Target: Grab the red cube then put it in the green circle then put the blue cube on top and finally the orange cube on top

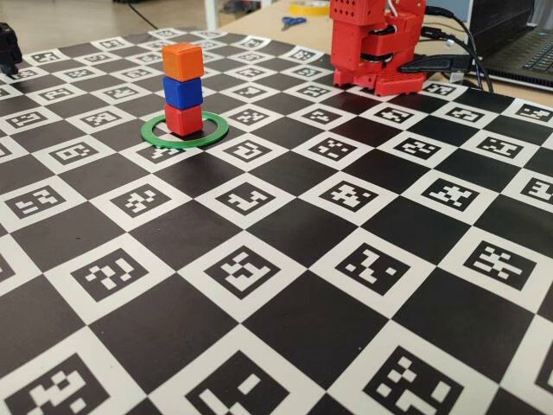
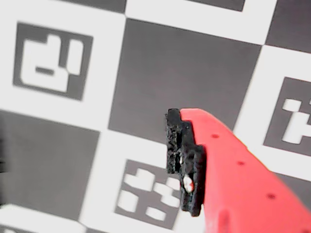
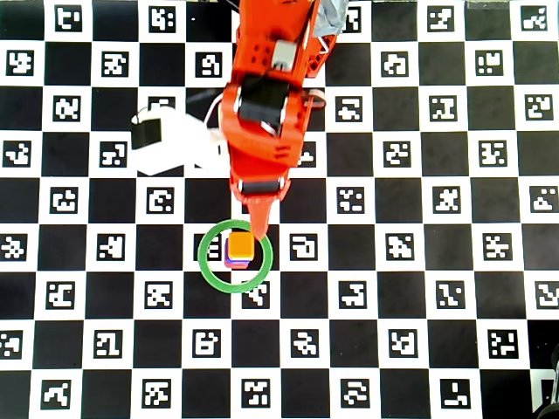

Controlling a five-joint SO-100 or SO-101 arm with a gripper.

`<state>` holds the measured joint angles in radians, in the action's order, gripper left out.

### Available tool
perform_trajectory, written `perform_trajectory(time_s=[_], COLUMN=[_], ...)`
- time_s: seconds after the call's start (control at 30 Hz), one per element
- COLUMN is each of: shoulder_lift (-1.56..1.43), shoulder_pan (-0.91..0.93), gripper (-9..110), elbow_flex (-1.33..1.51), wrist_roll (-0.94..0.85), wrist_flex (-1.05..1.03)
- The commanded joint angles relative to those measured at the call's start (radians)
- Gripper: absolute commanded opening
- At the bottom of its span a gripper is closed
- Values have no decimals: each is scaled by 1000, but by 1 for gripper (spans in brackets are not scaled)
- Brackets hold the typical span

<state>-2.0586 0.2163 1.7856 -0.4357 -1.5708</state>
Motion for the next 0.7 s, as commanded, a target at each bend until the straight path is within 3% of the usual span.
perform_trajectory(time_s=[0.0,0.1,0.2,0.37,0.67], shoulder_lift=[-173,-241,-318,-449,-773], shoulder_pan=[-17,-15,-25,-35,-38], gripper=[13,5,-5,-5,-6], elbow_flex=[34,84,163,313,644], wrist_roll=[-87,-103,-230,-413,-667], wrist_flex=[-5,-11,-2,-11,186])
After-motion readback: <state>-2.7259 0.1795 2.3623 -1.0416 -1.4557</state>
